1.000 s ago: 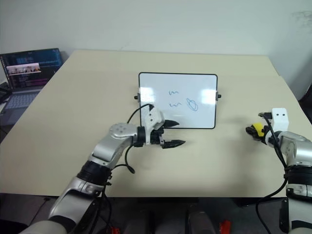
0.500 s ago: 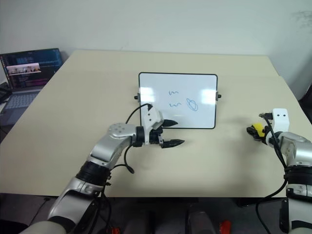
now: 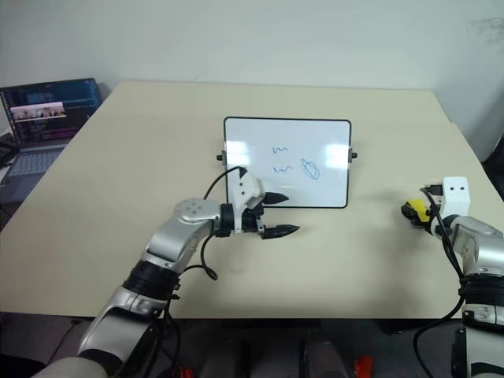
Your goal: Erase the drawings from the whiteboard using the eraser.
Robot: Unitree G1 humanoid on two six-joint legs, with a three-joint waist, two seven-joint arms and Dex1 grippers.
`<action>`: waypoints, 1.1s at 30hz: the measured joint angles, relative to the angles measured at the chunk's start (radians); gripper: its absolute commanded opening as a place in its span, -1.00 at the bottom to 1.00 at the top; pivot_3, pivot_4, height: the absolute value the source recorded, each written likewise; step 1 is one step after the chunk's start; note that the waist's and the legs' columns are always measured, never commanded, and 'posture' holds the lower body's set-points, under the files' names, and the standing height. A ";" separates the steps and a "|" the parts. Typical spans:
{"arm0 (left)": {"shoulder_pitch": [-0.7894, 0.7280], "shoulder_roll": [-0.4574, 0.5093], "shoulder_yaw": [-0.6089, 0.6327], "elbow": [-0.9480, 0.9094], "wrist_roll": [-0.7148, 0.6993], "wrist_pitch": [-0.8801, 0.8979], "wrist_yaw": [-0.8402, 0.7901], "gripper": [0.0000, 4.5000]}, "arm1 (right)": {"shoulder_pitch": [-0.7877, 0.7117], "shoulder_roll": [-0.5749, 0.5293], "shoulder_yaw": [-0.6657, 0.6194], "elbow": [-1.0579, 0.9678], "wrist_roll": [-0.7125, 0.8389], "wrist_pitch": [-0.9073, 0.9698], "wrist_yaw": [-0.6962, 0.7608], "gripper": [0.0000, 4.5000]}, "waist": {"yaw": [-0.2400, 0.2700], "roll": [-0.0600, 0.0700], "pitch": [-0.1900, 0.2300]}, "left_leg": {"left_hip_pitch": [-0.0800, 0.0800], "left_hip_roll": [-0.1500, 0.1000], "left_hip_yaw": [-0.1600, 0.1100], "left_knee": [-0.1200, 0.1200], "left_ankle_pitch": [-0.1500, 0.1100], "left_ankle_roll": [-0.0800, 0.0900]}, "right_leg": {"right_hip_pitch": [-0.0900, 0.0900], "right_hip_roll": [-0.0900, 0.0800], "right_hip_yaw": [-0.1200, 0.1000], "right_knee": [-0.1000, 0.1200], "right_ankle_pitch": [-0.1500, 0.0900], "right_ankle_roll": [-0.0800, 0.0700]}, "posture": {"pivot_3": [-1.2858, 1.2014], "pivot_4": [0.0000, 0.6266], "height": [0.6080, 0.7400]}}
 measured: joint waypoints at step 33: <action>-0.004 -0.003 0.000 -0.007 -0.005 0.004 -0.001 1.00 | -0.010 -0.014 -0.001 0.008 0.005 0.036 0.048 0.91 | 0.000 0.000 0.000 | 0.000 0.000 0.000 0.000 0.000 0.000 | 0.000 0.000 0.000 0.000 0.000 0.000 | 0.03 -0.52 1.00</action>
